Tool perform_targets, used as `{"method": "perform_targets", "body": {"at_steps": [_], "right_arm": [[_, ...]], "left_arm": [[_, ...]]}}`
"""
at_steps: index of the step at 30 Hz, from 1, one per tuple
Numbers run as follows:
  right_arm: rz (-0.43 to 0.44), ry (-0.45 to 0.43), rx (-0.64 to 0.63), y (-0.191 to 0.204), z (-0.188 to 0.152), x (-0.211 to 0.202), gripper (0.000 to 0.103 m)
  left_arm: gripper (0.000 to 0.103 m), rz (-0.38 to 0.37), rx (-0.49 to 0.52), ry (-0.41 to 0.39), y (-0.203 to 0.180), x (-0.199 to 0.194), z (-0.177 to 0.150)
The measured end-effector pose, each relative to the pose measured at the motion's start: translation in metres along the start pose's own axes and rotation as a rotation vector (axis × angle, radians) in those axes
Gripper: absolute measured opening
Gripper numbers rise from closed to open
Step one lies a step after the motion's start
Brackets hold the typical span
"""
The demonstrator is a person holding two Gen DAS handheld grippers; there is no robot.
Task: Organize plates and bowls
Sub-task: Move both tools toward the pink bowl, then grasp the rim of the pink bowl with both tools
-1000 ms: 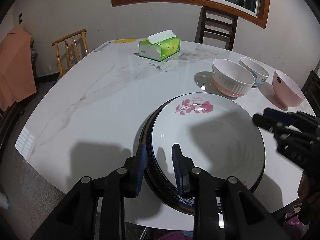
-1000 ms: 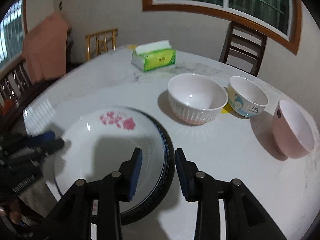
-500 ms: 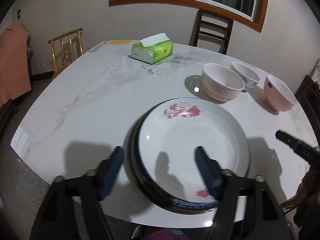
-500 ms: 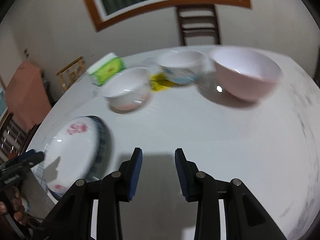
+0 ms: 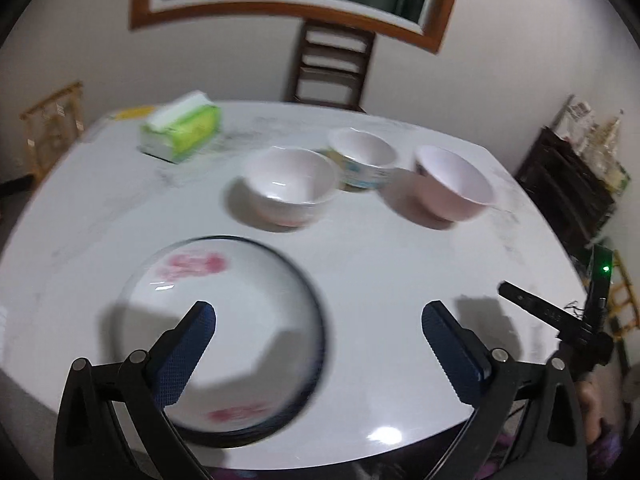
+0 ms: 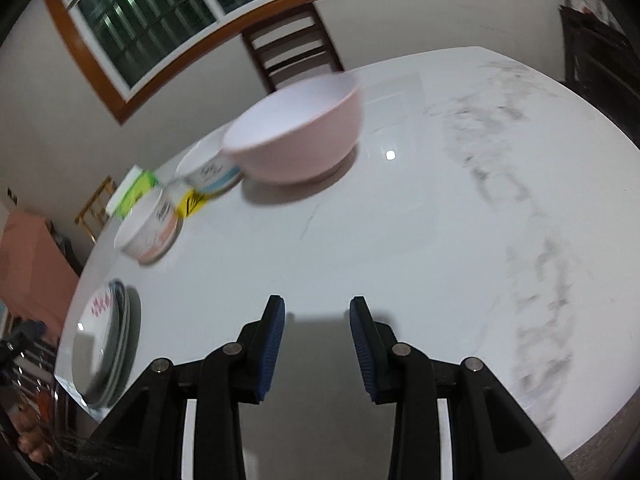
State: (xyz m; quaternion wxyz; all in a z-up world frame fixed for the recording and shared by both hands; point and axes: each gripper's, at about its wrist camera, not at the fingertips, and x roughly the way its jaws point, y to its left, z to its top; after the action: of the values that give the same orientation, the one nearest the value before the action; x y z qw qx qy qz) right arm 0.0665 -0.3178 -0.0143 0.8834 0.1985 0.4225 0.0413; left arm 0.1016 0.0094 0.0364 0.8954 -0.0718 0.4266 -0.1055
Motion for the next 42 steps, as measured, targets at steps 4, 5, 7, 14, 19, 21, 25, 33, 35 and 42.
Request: {"method": "perform_targets", "body": {"at_steps": [4, 5, 7, 14, 19, 21, 25, 33, 35, 42], "right_arm": [[0.044, -0.004, 0.001, -0.007, 0.029, -0.009, 0.034], [0.058, 0.003, 0.003, -0.008, 0.037, -0.01, 0.034], [0.092, 0.024, 0.024, -0.012, 0.057, -0.007, 0.034], [0.171, 0.13, 0.167, -0.037, 0.135, 0.027, 0.035], [0.114, 0.183, 0.168, -0.042, 0.175, 0.062, 0.035], [0.088, 0.209, 0.152, -0.041, 0.186, 0.078, 0.035], [0.051, 0.252, 0.145, -0.041, 0.2, 0.105, 0.035], [0.001, 0.295, 0.105, -0.039, 0.21, 0.134, 0.035], [0.012, 0.314, 0.103, -0.039, 0.206, 0.141, 0.029], [-0.003, 0.33, 0.035, -0.024, 0.189, 0.126, 0.011]], "left_arm": [[0.102, -0.086, -0.069, 0.074, -0.023, 0.035, 0.024], [0.102, -0.107, -0.092, 0.088, -0.027, 0.043, 0.031], [0.102, -0.135, -0.134, 0.111, -0.035, 0.061, 0.047], [0.102, -0.219, -0.234, 0.227, -0.065, 0.129, 0.1], [0.102, -0.158, -0.21, 0.229, -0.08, 0.161, 0.125], [0.102, -0.158, -0.215, 0.244, -0.082, 0.171, 0.129], [0.102, -0.12, -0.195, 0.279, -0.088, 0.193, 0.134], [0.055, -0.13, -0.172, 0.355, -0.101, 0.224, 0.133], [0.031, -0.153, -0.159, 0.41, -0.106, 0.237, 0.13], [0.017, -0.131, -0.132, 0.408, -0.113, 0.223, 0.116]]}}
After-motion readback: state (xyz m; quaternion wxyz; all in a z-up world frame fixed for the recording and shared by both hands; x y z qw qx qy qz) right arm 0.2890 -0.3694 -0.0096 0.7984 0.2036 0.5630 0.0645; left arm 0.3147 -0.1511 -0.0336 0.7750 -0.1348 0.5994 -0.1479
